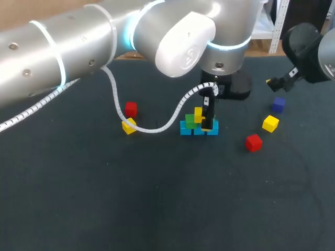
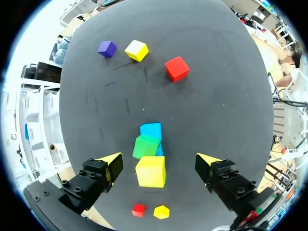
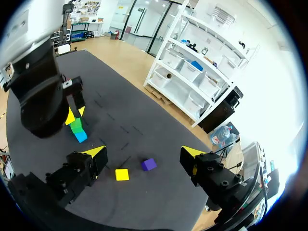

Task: Place the blue cubes, place green cubes on the blue cubes, place the yellow cubes on the green cubes, then place the red cubes on the yellow cubes, and place purple cube on the red cubes.

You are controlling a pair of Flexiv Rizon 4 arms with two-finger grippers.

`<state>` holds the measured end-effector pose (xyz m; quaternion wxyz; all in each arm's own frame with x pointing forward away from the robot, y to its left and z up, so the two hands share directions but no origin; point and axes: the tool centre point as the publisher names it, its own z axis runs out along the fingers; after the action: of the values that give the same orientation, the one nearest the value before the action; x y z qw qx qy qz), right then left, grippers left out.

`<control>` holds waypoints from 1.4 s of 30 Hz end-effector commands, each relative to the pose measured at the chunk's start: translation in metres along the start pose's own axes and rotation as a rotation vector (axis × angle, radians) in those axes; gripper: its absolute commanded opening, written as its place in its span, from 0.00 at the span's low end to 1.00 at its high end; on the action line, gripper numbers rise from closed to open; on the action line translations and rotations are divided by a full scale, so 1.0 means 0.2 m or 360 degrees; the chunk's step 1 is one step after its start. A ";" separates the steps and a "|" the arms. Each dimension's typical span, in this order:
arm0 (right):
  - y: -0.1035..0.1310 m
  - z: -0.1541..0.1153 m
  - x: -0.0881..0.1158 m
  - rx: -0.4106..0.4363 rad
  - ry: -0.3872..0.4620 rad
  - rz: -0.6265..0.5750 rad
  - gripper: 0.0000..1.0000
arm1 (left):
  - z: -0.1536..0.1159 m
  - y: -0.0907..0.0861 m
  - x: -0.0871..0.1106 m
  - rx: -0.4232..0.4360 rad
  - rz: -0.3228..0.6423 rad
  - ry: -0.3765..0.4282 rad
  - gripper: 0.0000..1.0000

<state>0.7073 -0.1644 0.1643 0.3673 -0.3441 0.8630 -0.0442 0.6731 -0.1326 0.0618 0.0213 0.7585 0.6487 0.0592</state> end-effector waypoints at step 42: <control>0.01 0.00 0.01 0.0012 -0.0016 0.0003 1.00 | 0.15 0.07 -0.02 0.0021 -0.0030 0.0071 0.85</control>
<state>0.7072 -0.1644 0.1643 0.3673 -0.3441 0.8630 -0.0442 0.6865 -0.1360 0.0320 0.0052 0.7504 0.6568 0.0740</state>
